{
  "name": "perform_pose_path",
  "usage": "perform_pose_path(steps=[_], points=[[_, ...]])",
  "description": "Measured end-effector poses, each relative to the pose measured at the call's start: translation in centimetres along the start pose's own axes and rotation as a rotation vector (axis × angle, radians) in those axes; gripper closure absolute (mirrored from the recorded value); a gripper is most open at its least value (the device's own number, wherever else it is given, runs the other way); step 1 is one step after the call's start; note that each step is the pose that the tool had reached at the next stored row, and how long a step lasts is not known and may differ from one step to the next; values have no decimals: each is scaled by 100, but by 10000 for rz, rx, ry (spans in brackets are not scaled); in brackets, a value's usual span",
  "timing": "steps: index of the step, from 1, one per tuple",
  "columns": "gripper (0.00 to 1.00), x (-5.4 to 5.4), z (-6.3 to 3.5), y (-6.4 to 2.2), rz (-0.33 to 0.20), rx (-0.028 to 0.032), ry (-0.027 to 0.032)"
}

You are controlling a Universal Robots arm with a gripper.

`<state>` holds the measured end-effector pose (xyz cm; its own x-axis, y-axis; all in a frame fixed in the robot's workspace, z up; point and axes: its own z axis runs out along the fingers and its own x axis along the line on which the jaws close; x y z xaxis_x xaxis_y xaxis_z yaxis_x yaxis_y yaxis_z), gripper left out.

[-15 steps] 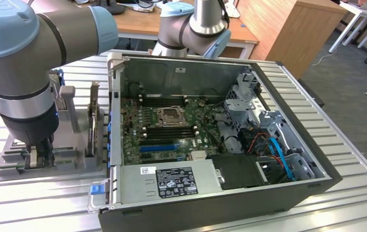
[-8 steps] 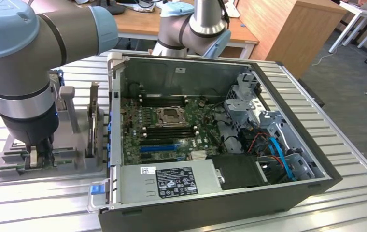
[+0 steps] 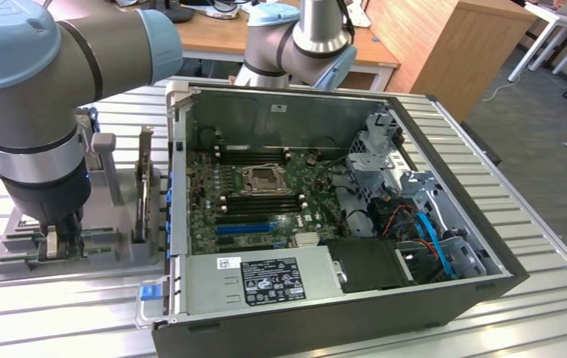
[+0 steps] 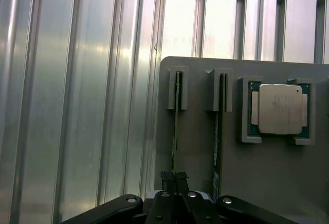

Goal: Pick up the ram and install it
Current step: 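Pick up the ram and move it above insertion slot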

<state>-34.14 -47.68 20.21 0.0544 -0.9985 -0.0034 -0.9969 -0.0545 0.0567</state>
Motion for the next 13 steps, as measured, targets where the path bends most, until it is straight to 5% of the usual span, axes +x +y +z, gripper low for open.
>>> perform_pose_path(steps=[13], points=[[88,0,-175,-4,0,-1,0]])
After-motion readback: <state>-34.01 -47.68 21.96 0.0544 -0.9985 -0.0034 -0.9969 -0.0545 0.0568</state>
